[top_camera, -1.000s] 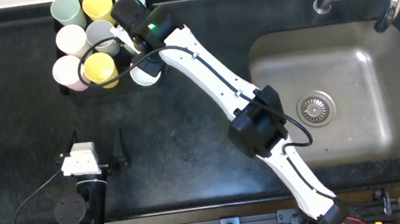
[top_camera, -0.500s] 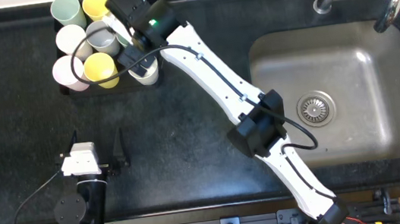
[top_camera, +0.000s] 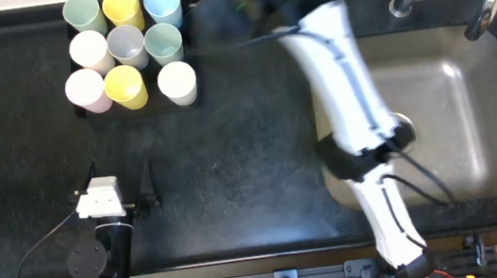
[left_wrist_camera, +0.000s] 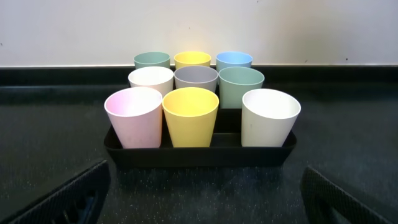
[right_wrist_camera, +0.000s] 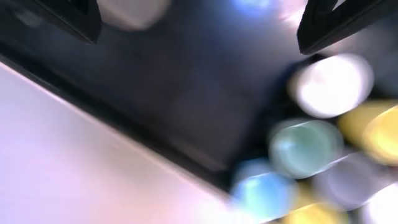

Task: Store Cups

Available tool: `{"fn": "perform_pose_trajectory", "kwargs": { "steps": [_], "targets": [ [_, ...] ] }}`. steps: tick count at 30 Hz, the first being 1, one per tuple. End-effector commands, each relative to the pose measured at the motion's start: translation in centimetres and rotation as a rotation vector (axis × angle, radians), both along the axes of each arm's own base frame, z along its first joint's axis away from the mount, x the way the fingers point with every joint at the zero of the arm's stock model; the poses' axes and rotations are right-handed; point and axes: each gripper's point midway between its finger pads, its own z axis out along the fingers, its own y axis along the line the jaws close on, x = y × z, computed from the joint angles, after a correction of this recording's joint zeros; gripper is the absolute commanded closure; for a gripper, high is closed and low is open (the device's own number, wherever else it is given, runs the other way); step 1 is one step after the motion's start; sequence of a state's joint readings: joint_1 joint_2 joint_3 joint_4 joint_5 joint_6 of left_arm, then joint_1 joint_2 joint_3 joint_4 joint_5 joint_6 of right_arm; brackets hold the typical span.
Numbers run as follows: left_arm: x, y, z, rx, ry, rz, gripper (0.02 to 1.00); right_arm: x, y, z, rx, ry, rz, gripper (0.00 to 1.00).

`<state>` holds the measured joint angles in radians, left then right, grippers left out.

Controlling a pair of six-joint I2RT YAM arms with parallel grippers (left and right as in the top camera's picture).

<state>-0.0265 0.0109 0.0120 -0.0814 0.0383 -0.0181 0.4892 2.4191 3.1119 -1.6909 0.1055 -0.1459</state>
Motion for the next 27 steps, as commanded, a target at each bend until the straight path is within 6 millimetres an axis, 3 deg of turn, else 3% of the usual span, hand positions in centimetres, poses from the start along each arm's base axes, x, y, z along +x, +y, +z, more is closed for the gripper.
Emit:
{"fn": "perform_pose_trajectory", "kwargs": {
  "steps": [1,4,7,9,13,15,21,27],
  "targets": [
    [0.0,-0.2,0.0,0.017,-0.007,-0.014,0.023,0.1,-12.1,8.7,0.066,-0.187,-0.355,0.003],
    [0.0,-0.2,0.0,0.017,-0.007,-0.014,0.018,-1.4,-17.0,10.4,0.077,-0.189,-0.473,0.003],
    [0.0,-0.2,0.0,0.017,-0.007,-0.014,0.02,-4.1,-20.1,9.7,0.07,-0.105,-0.549,0.003],
    [0.0,-0.2,0.0,0.017,-0.007,-0.014,0.018,-6.7,-20.4,8.0,0.079,-0.003,-0.541,0.003],
    [0.0,-0.2,0.0,0.017,-0.007,-0.014,0.018,-12.9,-19.0,3.3,0.142,0.225,-0.48,0.005],
    [0.0,-0.2,0.0,0.017,-0.007,-0.014,0.02,-14.3,-18.9,1.1,0.151,0.236,-0.472,0.003],
    [0.0,-0.2,0.0,0.017,-0.007,-0.014,0.018,-13.6,-20.3,-4.2,0.201,-0.118,-0.493,0.003],
    [0.0,-0.2,0.0,0.017,-0.007,-0.014,0.018,-14.5,-21.4,-5.6,0.234,-0.567,-0.43,0.003]
  ]
}}
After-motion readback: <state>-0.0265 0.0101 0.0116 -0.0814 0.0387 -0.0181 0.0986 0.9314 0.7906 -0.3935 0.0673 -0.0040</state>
